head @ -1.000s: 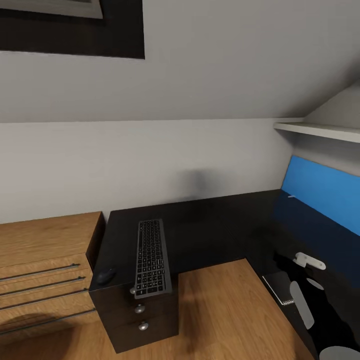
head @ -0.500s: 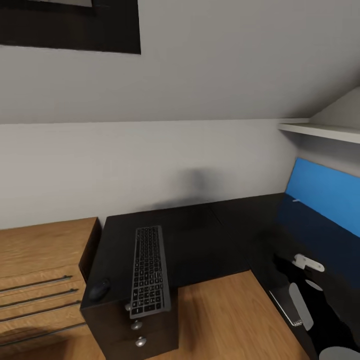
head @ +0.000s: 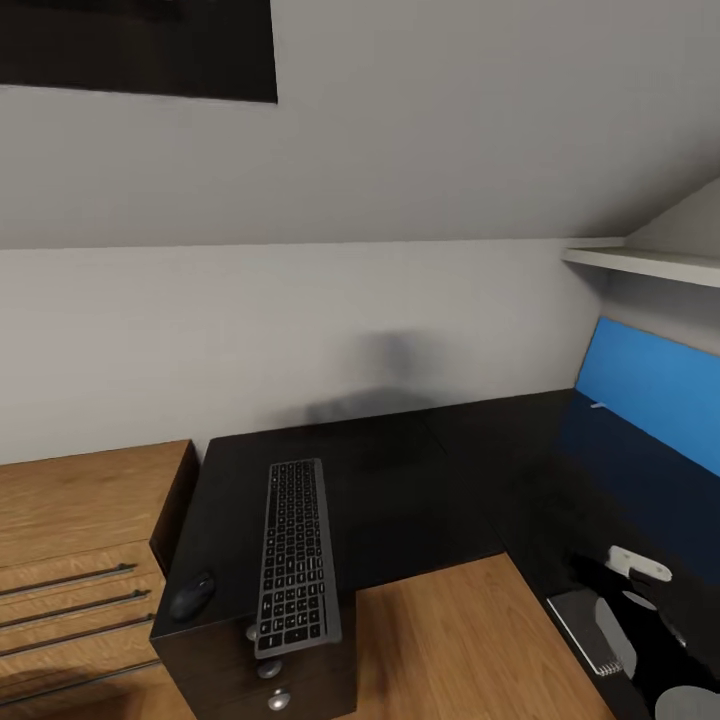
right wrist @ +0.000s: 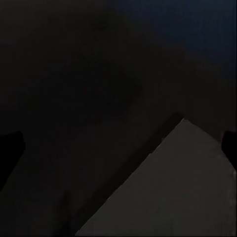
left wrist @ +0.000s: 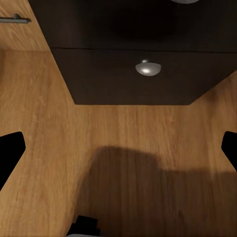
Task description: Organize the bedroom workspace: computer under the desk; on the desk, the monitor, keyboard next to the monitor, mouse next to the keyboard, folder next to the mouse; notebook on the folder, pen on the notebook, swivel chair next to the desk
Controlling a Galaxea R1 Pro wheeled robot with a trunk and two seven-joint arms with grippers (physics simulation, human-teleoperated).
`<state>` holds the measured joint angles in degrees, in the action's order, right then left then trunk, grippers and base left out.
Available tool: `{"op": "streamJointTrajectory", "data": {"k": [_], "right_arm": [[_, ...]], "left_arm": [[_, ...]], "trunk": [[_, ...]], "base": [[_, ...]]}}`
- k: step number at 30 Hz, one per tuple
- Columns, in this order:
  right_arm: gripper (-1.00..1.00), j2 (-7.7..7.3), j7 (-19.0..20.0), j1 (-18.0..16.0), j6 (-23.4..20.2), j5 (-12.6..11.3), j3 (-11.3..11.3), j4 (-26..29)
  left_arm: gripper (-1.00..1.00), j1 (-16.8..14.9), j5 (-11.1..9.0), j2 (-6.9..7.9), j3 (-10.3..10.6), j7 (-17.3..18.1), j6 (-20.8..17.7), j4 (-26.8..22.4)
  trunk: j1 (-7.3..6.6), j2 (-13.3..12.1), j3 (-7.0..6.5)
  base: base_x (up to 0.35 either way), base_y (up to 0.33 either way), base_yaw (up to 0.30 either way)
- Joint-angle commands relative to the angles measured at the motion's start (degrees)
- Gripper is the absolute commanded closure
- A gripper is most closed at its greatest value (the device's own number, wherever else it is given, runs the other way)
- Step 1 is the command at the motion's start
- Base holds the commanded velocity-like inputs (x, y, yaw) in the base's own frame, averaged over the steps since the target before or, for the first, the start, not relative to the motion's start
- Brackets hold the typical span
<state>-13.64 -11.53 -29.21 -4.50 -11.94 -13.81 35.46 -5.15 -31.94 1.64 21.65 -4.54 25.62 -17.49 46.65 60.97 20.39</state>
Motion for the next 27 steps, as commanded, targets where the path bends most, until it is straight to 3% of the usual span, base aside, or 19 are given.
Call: {"op": "streamJointTrajectory", "data": {"k": [1, 7, 16, 19, 20, 21, 27], "right_arm": [[-1.0, -0.5, -0.2, -0.8, 0.1, -0.4, 0.1, -1.1], [-1.0, -3.12, 0.0, -4.0, 1.9, -0.4, 0.0, -5.3], [-1.0, -5.39, 0.0, -4.6, 2.0, -0.6, -0.1, -6.2], [-1.0, -6.71, 0.1, -5.1, 2.0, -2.6, -0.2, -9.1], [-1.0, -7.46, 0.1, -5.7, 2.0, -3.8, -0.2, -10.7], [-1.0, -9.15, 0.4, -7.4, 1.9, -6.3, -0.1, -13.6], [-1.0, -11.2, 2.8, -8.9, 1.2, -9.3, -0.1, -16.2]], "left_arm": [[-1.0, 0.0, -0.1, 0.04, 0.5, -0.5, 0.2, -0.1], [-1.0, 0.0, -0.1, -0.01, 0.5, -0.5, 0.1, -0.2], [-1.0, 0.0, 0.1, -0.06, 0.7, -0.4, 0.1, -0.2], [-1.0, 0.0, 0.0, -0.02, 0.6, -0.4, 0.3, -0.3], [-1.0, 0.0, -0.1, -0.03, 0.6, -0.4, 0.7, -0.4], [-1.0, 0.0, -0.2, -0.07, 0.6, -0.5, 2.3, -0.5], [-1.0, 0.0, -0.3, -0.14, 0.6, -0.6, 5.3, -0.5]], "trunk": [[0.0, 0.0, 0.07], [0.0, 0.0, 0.07], [0.0, 0.0, 0.07], [0.0, 0.0, 0.07], [0.0, 0.0, 0.07], [0.0, 0.0, 0.07], [0.22, 0.4, 0.25]], "base": [[0.005, 0.0, 0.0], [0.002, 0.0, 0.0], [0.0, 0.0, 0.0], [0.0, 0.0, 0.0], [0.0, 0.0, 0.0], [0.0, 0.0, 0.0], [0.0, 0.0, 0.0]]}}
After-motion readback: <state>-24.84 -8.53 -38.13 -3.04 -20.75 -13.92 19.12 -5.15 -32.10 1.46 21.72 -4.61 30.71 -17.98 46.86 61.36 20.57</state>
